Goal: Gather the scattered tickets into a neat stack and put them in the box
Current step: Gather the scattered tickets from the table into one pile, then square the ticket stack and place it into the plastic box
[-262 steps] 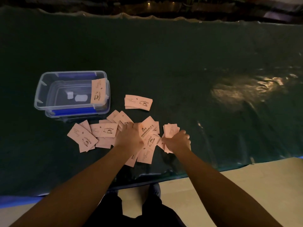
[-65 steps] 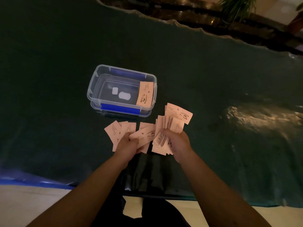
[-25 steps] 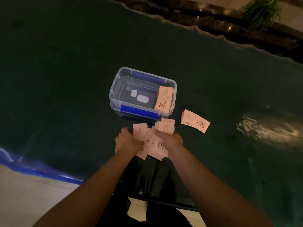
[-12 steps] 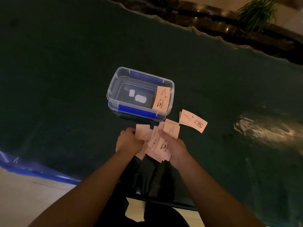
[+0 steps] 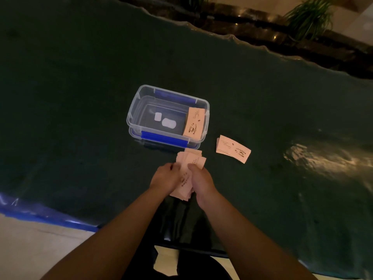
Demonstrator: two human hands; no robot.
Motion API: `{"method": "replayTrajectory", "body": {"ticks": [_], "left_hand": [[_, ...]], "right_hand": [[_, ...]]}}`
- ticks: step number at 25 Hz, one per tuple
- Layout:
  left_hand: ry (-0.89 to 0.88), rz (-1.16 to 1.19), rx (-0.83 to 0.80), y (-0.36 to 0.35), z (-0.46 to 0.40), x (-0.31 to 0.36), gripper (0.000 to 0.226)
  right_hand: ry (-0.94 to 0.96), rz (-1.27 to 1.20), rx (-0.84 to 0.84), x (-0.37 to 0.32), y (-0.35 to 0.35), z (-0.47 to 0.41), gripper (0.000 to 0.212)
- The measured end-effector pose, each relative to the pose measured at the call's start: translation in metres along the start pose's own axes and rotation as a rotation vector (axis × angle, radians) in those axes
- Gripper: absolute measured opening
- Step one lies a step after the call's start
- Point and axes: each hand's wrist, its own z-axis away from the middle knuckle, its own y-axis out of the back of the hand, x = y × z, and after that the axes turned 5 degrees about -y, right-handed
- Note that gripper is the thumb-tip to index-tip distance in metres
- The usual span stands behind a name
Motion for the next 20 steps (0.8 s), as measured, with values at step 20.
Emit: {"method": "replayTrajectory", "body": {"ticks": [20], "left_hand": [[0.077,0.444,-0.114,-0.029,0.028,0.032,0.068]], "right_hand": [[0.252,-0.145,-0.12,0.013,0.038,0.002,0.041]]}}
